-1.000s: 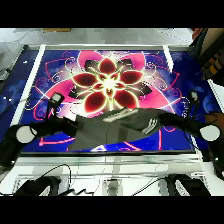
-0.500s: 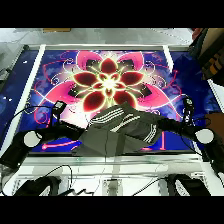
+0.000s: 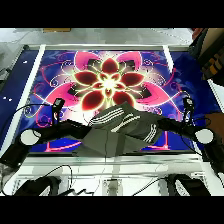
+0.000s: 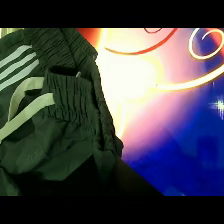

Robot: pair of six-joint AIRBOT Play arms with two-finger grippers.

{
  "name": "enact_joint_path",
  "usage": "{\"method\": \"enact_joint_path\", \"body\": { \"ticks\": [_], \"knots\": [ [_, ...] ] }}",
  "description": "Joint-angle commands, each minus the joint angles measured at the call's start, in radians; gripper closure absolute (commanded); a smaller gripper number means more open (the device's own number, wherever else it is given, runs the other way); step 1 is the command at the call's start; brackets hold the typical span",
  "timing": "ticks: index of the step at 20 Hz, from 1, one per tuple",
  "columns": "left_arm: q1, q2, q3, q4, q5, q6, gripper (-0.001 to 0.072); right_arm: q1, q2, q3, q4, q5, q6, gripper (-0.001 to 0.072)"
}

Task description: Fold the clothes and pants, and hang the long-sleeved shirts on hangers.

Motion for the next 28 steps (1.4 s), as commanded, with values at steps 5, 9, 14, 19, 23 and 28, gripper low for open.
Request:
{"method": "enact_joint_path", "body": {
  "ticks": [5,9,14,19,23,28],
  "knots": [
    [-0.144,-0.163,0.002,0.068,0.047,0.145,0.0063,0.000,0.000,0.000,0.002,-0.004,0.001,0.0680],
    [-0.166,-0.197,0.002,-0.011,0.093,0.145,0.0434,0.000,0.000,0.000,0.002,-0.002,0.001,0.0680],
    [-0.166,-0.173,0.037,-0.037,0.093,0.145,0.0691,0.000,0.000,0.000,0.003,-0.001,0.001,0.0680],
    [-0.165,-0.023,0.174,0.040,0.169,0.145,0.0692,0.000,0.003,0.086,0.002,0.003,0.000,0.0680],
    [-0.165,0.194,0.247,0.210,0.412,0.145,0.0692,0.000,0.002,0.325,-0.023,0.013,0.001,0.0681],
    [-0.165,0.460,0.246,0.294,0.598,0.145,0.0692,-0.001,0.002,0.555,-0.121,0.075,0.010,0.0680]
  ]
}}
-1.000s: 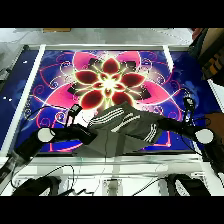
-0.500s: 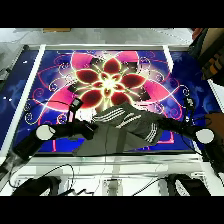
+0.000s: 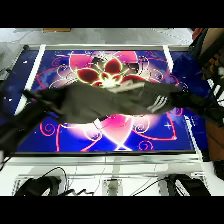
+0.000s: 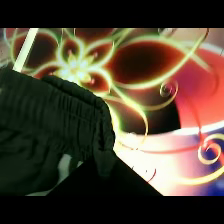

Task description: Fold the clothes and pants, and hang the long-sleeved shirts on hangers.

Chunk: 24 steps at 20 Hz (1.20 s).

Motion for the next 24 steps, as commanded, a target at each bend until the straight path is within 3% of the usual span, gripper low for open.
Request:
{"method": "enact_joint_path", "body": {
  "ticks": [1,2,4,6,7,9,10,11,12,13,19,21,24],
  "knots": [
    [0.000,0.163,0.008,0.063,0.075,0.000,0.0692,-0.001,0.000,0.130,-0.080,0.035,0.019,0.0681],
    [0.000,0.179,0.008,0.076,0.010,0.000,0.0692,-0.001,0.000,0.130,-0.079,0.051,0.032,0.0680],
    [0.000,0.168,0.003,0.196,-0.306,-0.003,0.0693,0.000,-0.003,0.110,-0.071,0.144,0.035,0.0680],
    [-0.001,0.107,-0.057,0.295,-0.642,-0.095,0.0693,0.000,-0.003,0.049,-0.071,0.226,0.035,0.0680],
    [-0.001,0.069,-0.110,0.301,-0.717,-0.132,0.0692,0.000,-0.002,0.006,-0.066,0.243,0.035,0.0681],
    [-0.002,-0.005,-0.219,0.290,-0.723,-0.139,0.0676,0.000,-0.001,-0.102,-0.053,0.234,0.035,0.0680],
    [-0.002,-0.040,-0.253,0.283,-0.698,-0.139,0.0587,0.000,-0.001,-0.155,-0.051,0.227,0.035,0.0680],
    [-0.002,-0.078,-0.271,0.263,-0.669,-0.140,0.0443,0.000,-0.001,-0.197,-0.052,0.226,0.034,0.0681],
    [-0.002,-0.109,-0.272,0.233,-0.647,-0.139,0.0354,0.000,-0.001,-0.236,-0.055,0.224,0.034,0.0680],
    [-0.002,-0.135,-0.271,0.192,-0.621,-0.139,0.0316,0.000,-0.001,-0.263,-0.055,0.220,0.034,0.0681],
    [-0.002,-0.180,-0.272,0.051,-0.560,-0.121,0.0313,0.000,-0.001,-0.301,-0.056,0.194,0.034,0.0680],
    [-0.002,-0.198,-0.273,-0.029,-0.560,-0.121,0.0213,0.000,-0.001,-0.301,-0.056,0.182,0.034,0.0681],
    [-0.002,-0.294,-0.273,-0.152,-0.559,-0.160,0.0198,0.000,-0.001,-0.301,-0.056,0.178,0.033,0.0680]
  ]
}}
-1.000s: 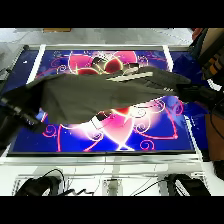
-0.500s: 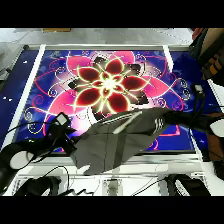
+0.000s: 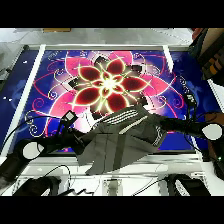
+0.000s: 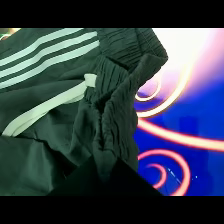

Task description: Fold the clothes and pants, and hang the long-sleeved shirts on hangers.

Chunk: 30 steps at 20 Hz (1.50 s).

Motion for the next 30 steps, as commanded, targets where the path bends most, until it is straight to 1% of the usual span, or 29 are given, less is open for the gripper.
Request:
{"method": "enact_joint_path", "body": {
  "ticks": [1,2,4,6,8,11,13,14,15,18,19,20,21,22,23,26,30],
  "knots": [
    [0.000,-0.116,-0.002,-0.200,0.006,-0.065,0.0189,0.000,0.000,-0.004,0.000,-0.009,-0.003,0.0680],
    [0.000,-0.172,-0.002,-0.278,0.008,-0.068,0.0169,0.000,0.000,-0.004,0.000,-0.011,-0.004,0.0680],
    [0.000,-0.284,-0.001,-0.386,0.038,-0.068,0.0040,0.000,0.000,-0.004,-0.001,-0.018,-0.004,0.0680],
    [0.000,-0.381,0.000,-0.405,0.103,-0.049,0.0039,0.000,0.000,-0.004,-0.001,-0.022,-0.004,0.0680],
    [0.001,-0.440,0.000,-0.406,0.156,0.019,0.0039,0.000,0.000,-0.004,-0.001,-0.022,-0.004,0.0680],
    [0.000,-0.460,0.001,-0.406,0.213,0.114,0.0042,0.000,0.000,-0.004,-0.001,-0.026,-0.004,0.0680],
    [-0.001,-0.460,0.008,-0.408,0.215,0.145,0.0066,0.000,0.000,-0.004,-0.001,-0.038,-0.004,0.0681],
    [-0.006,-0.460,0.008,-0.413,0.216,0.146,0.0104,0.000,0.000,-0.004,-0.001,-0.045,-0.004,0.0680],
    [-0.015,-0.460,0.009,-0.415,0.215,0.163,0.0127,0.000,0.000,-0.004,-0.001,-0.053,-0.004,0.0680],
    [-0.062,-0.460,0.010,-0.441,0.216,0.263,0.0131,0.000,0.000,-0.004,-0.001,-0.060,-0.004,0.0681],
    [-0.080,-0.460,0.011,-0.456,0.216,0.302,0.0167,0.000,0.000,-0.004,-0.001,-0.059,-0.004,0.0680],
    [-0.095,-0.460,0.013,-0.459,0.216,0.326,0.0254,0.000,0.000,-0.004,-0.001,-0.059,-0.004,0.0680],
    [-0.105,-0.460,0.014,-0.459,0.223,0.342,0.0384,0.000,0.000,-0.004,-0.001,-0.059,-0.004,0.0680],
    [-0.106,-0.460,0.014,-0.459,0.234,0.346,0.0547,0.000,0.000,-0.004,-0.001,-0.059,-0.003,0.0680],
    [-0.105,-0.460,0.014,-0.459,0.248,0.346,0.0691,0.000,0.000,-0.004,-0.001,-0.058,-0.003,0.0680],
    [-0.104,-0.458,0.041,-0.455,0.272,0.346,0.0692,0.000,0.000,-0.004,0.000,-0.060,-0.003,0.0680],
    [-0.084,-0.415,0.201,-0.365,0.279,0.346,0.0693,0.000,0.001,0.011,0.018,-0.091,-0.003,0.0680]
  ]
}}
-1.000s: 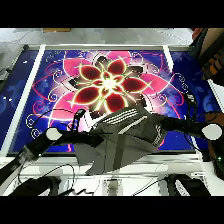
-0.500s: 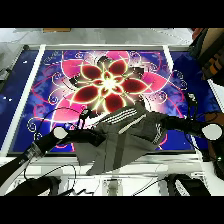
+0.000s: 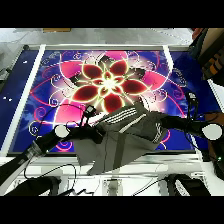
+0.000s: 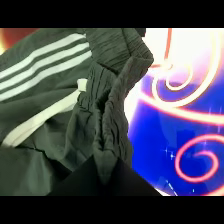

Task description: Fold the clothes and pants, and hang the long-sleeved shirts on hangers.

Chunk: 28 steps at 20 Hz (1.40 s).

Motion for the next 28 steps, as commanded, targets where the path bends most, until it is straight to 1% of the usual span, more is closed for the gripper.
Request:
{"method": "enact_joint_path", "body": {
  "ticks": [1,3,4,6,8,11,13,15,17,19,21,23,25,27,28],
  "knots": [
    [0.023,0.039,0.140,0.076,0.014,0.008,0.0693,0.000,0.001,0.014,0.020,-0.031,0.002,0.0680],
    [0.045,0.069,0.239,0.133,0.022,0.008,0.0694,0.000,0.001,0.027,0.045,-0.055,0.002,0.0680],
    [0.056,0.085,0.286,0.170,0.051,0.008,0.0695,0.000,0.001,0.042,0.063,-0.080,0.002,0.0680],
    [0.080,0.120,0.372,0.215,0.182,0.008,0.0694,0.000,0.001,0.106,0.093,-0.146,0.002,0.0680],
    [0.109,0.153,0.438,0.218,0.326,0.008,0.0697,0.000,0.001,0.211,0.090,-0.202,0.003,0.0680],
    [0.154,0.234,0.487,0.219,0.429,0.008,0.0696,0.000,0.001,0.394,0.062,-0.221,0.002,0.0680],
    [0.171,0.318,0.487,0.281,0.440,0.008,0.0696,0.000,0.003,0.504,0.051,-0.201,0.002,0.0680],
    [0.172,0.409,0.487,0.378,0.439,0.008,0.0696,0.000,0.009,0.597,0.052,-0.142,0.003,0.0680],
    [0.172,0.503,0.486,0.436,0.428,0.008,0.0695,0.000,0.025,0.655,0.052,-0.039,0.003,0.0680],
    [0.173,0.592,0.486,0.450,0.405,0.008,0.0696,0.000,0.059,0.695,0.072,0.106,0.009,0.0680],
    [0.173,0.667,0.486,0.450,0.397,0.008,0.0695,0.000,0.109,0.716,0.132,0.198,0.057,0.0680],
    [0.173,0.730,0.486,0.453,0.404,0.008,0.0695,0.000,0.171,0.720,0.254,0.188,0.089,0.0680],
    [0.173,0.766,0.487,0.504,0.423,0.008,0.0695,0.000,0.208,0.719,0.380,0.183,0.158,0.0680],
    [0.173,0.762,0.486,0.548,0.429,0.008,0.0695,0.000,0.212,0.719,0.438,0.196,0.201,0.0680],
    [0.173,0.743,0.486,0.550,0.428,0.008,0.0695,0.000,0.203,0.718,0.435,0.186,0.212,0.0680]
  ]
}}
